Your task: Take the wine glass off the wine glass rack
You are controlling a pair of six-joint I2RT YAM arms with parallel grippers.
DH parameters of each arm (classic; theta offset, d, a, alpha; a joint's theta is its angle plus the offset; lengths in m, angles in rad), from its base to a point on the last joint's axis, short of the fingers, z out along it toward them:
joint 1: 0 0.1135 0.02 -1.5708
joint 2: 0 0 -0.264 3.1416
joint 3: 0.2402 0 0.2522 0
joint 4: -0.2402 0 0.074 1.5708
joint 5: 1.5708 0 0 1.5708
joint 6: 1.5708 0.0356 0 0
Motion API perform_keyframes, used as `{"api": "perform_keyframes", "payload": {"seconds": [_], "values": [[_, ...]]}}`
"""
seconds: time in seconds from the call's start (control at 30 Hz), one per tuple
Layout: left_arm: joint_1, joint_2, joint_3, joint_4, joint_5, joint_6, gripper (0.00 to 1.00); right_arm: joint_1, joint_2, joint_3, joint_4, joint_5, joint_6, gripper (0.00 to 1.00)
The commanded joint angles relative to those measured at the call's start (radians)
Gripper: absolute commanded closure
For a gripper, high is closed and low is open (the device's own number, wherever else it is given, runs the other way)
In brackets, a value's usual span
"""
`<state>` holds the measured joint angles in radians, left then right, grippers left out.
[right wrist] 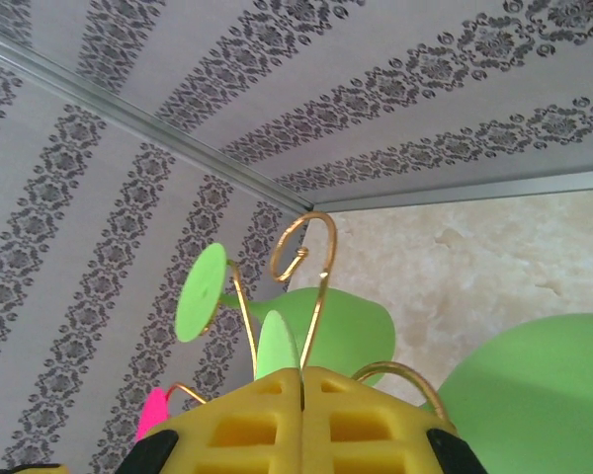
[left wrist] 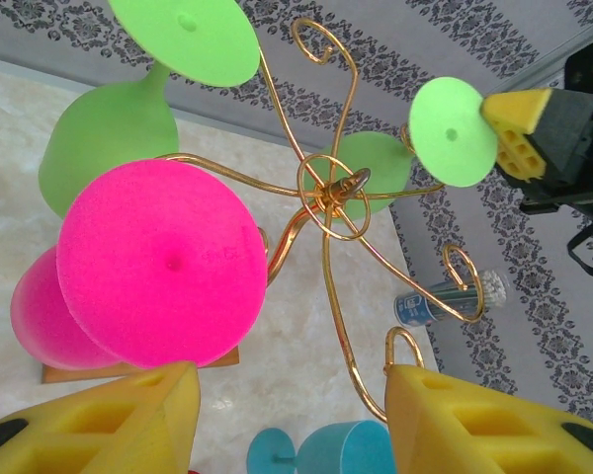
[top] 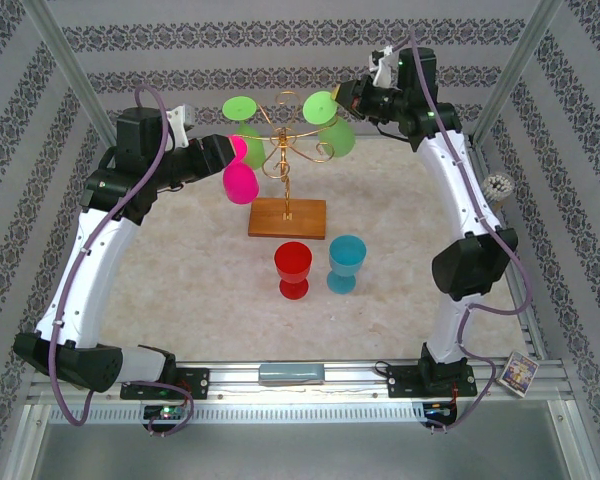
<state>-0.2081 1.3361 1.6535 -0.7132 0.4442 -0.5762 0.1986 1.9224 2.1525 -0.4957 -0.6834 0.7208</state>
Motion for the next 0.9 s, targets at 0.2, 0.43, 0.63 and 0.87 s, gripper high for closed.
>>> {"api": "perform_keyframes", "payload": {"seconds": [0.2,0.43,0.63,0.87], "values": [[0.012,-0.038,-0.012,0.039,0.021,-0.009,0.47,-0.007,-0.074,-0.056,0.042,-0.026,0.048,1.0],[0.012,-0.051,-0.025,0.04,0.018,-0.009,0.47,-0.013,-0.086,-0.091,0.047,-0.015,0.052,1.0],[0.013,-0.055,-0.029,0.04,0.017,-0.008,0.47,-0.017,-0.102,-0.125,0.06,-0.004,0.058,1.0],[0.013,-0.052,-0.03,0.046,0.02,-0.011,0.47,-0.033,-0.107,-0.159,0.097,-0.002,0.084,1.0]]}}
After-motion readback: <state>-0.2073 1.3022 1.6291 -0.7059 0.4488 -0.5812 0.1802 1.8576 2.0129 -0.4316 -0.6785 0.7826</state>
